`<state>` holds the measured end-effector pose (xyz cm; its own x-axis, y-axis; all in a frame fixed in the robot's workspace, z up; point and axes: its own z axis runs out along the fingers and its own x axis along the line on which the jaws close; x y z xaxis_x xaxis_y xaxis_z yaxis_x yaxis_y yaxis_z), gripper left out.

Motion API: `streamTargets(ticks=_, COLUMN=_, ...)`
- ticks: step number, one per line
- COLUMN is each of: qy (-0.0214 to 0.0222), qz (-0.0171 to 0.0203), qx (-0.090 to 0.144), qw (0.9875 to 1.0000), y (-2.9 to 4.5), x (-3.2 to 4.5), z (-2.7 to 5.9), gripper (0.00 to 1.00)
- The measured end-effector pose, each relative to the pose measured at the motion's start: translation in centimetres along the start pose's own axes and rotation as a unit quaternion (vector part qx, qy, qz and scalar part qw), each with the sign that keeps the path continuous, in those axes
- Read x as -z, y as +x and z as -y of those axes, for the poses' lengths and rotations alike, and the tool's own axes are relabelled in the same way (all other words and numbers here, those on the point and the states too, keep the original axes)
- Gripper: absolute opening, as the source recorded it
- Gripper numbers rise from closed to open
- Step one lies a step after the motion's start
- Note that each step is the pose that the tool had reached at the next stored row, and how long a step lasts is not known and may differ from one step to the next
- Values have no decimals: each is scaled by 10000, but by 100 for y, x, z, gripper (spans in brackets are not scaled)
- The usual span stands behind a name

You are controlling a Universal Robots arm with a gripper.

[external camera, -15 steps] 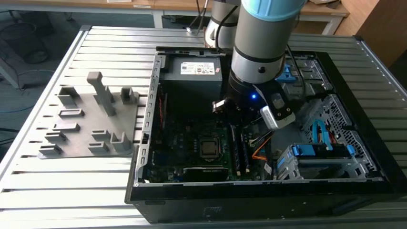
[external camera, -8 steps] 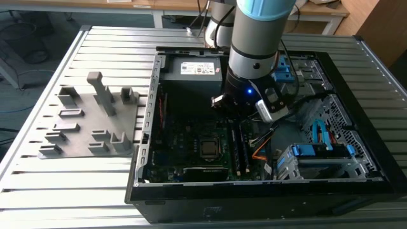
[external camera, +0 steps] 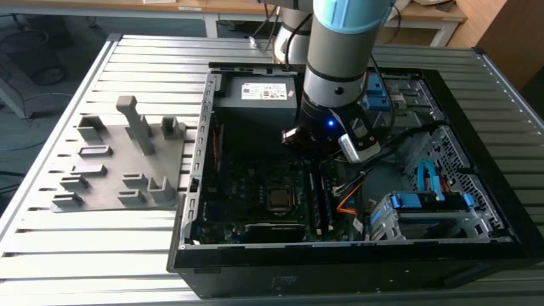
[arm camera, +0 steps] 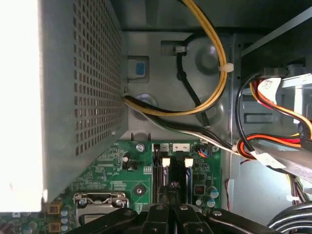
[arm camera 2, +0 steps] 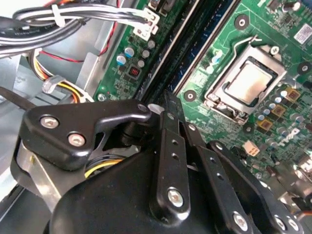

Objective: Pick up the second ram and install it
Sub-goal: 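Press down the second ram until it locks into place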

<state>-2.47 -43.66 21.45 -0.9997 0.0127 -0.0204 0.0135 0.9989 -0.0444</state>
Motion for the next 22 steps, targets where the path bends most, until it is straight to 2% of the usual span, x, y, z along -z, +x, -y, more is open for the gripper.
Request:
streamTargets(ticks=3, qy=-4, qz=8, qx=-1, qw=10000, y=-2, x=13, z=-3, gripper=10)
streamTargets(ticks=4, qy=-19, qz=19, qx=-2, qw=10000, y=-3, x=39, z=-4, gripper=10)
streamTargets(ticks=6, qy=-12, qz=19, qx=-1, qw=10000, y=-3, x=122, z=3, gripper=10)
streamTargets(ticks=9, qy=-9, qz=19, qx=-1, qw=10000, y=-3, x=142, z=35, gripper=10)
streamTargets(ticks=22, qy=12, qz=18, qx=-1, qw=10000, y=-5, x=97, z=544, gripper=10)
